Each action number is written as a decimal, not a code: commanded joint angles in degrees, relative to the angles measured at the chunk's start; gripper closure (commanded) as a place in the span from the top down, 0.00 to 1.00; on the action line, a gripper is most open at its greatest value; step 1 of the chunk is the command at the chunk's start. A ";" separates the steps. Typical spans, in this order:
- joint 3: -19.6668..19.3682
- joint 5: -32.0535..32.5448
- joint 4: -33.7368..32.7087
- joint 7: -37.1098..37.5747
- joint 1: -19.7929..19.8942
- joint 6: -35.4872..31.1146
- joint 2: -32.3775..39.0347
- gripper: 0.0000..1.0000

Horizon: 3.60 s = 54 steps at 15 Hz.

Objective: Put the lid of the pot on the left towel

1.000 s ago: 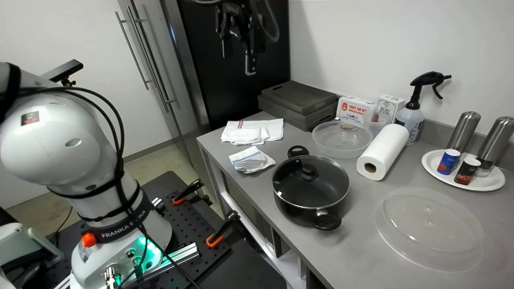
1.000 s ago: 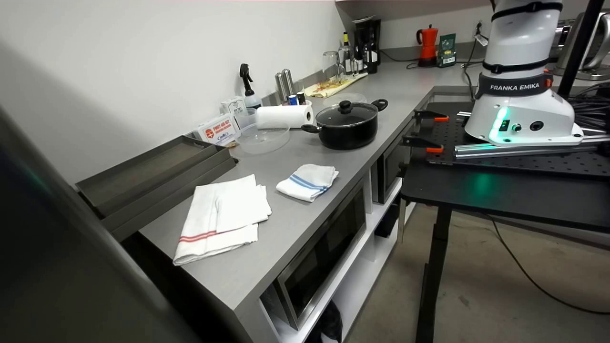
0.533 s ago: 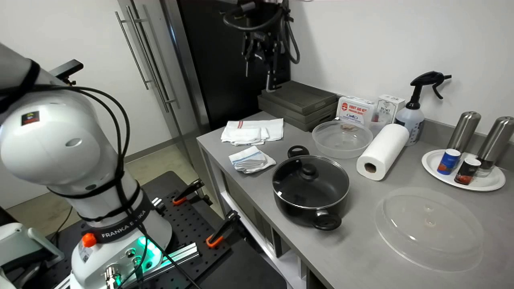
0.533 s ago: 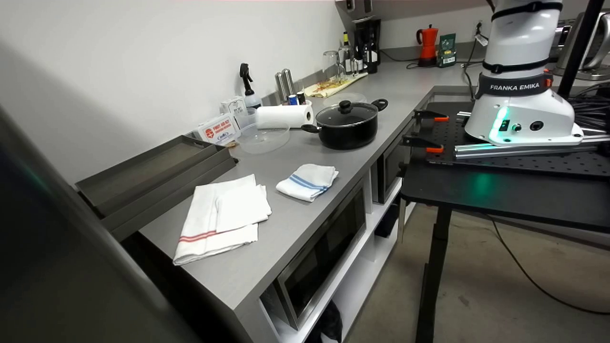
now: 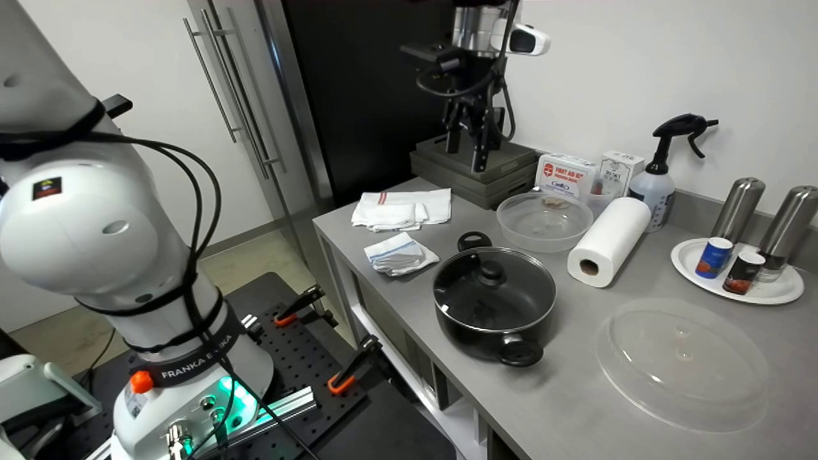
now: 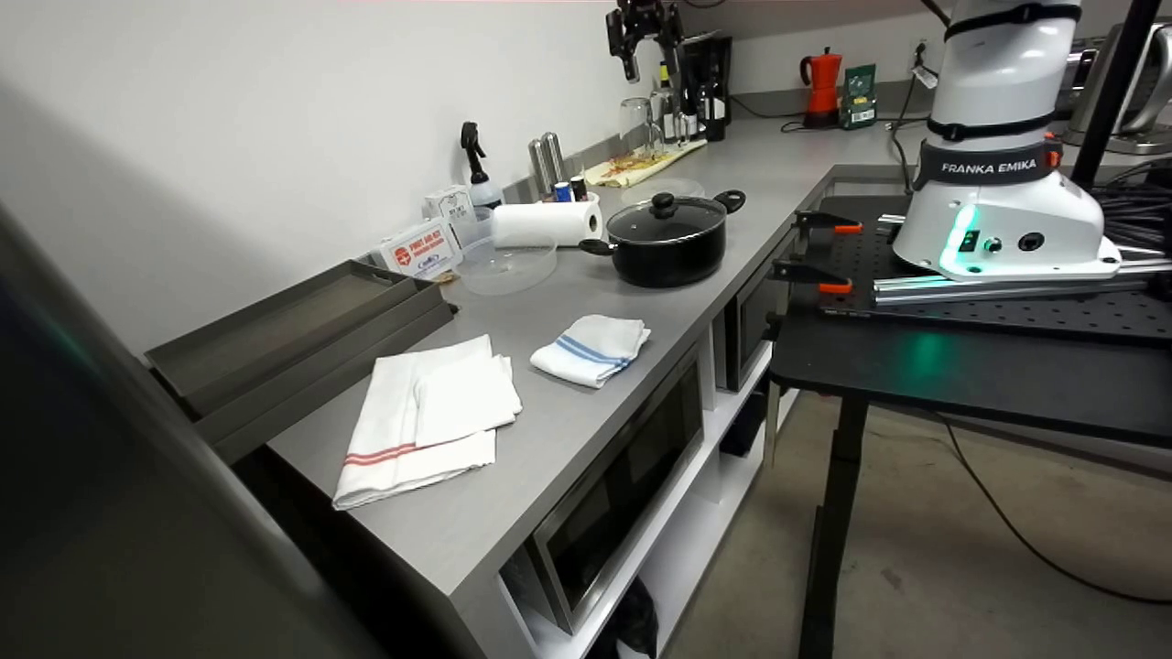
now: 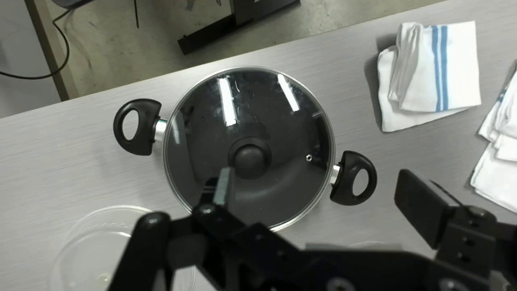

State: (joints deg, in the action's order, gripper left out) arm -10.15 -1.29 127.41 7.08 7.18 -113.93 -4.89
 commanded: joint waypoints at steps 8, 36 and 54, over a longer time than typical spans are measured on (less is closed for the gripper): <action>0.23 -2.01 -11.15 7.39 1.25 -4.34 18.80 1.00; -1.53 -10.04 0.28 13.71 2.30 -26.27 24.99 1.00; -0.87 -10.12 -1.18 13.96 1.66 -26.42 29.40 1.00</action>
State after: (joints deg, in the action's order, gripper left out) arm -10.93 -10.79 127.29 20.07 9.25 -140.61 23.44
